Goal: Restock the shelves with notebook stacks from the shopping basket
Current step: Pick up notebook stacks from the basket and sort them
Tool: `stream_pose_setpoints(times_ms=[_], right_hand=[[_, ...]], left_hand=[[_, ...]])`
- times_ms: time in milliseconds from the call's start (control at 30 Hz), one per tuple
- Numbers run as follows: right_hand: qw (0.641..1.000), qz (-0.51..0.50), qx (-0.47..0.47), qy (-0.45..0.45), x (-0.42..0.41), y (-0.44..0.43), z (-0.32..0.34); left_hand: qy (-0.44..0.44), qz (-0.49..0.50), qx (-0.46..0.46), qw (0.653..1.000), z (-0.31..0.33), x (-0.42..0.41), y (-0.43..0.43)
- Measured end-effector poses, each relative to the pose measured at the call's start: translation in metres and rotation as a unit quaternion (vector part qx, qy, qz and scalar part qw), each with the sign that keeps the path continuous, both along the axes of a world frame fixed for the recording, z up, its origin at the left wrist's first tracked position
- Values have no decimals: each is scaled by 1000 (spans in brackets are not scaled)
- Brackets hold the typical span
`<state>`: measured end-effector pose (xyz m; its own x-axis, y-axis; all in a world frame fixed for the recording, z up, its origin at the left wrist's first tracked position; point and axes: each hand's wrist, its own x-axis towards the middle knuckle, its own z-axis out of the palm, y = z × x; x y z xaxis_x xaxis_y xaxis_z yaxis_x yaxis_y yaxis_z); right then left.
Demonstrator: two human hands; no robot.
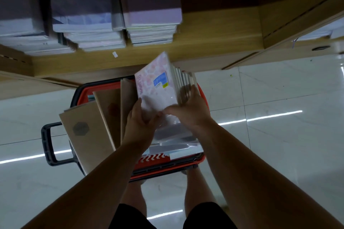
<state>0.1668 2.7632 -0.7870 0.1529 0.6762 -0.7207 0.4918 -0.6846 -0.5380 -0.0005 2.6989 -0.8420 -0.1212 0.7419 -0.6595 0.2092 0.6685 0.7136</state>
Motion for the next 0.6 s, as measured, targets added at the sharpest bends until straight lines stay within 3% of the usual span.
stream_pose_setpoints(times_ms=[100, 267, 500, 600], right_hand=[[1000, -12, -7, 11, 22, -4, 3], [1000, -6, -8, 27, 45, -10, 6], [987, 116, -28, -112, 52, -12, -2], [998, -2, -58, 22, 56, -14, -9]], left_hand=[[-111, 97, -108, 983, 8, 11, 5], [-242, 138, -198, 940, 12, 28, 8], [-258, 135, -176, 940, 15, 34, 15], [-259, 129, -170, 942, 20, 37, 16]])
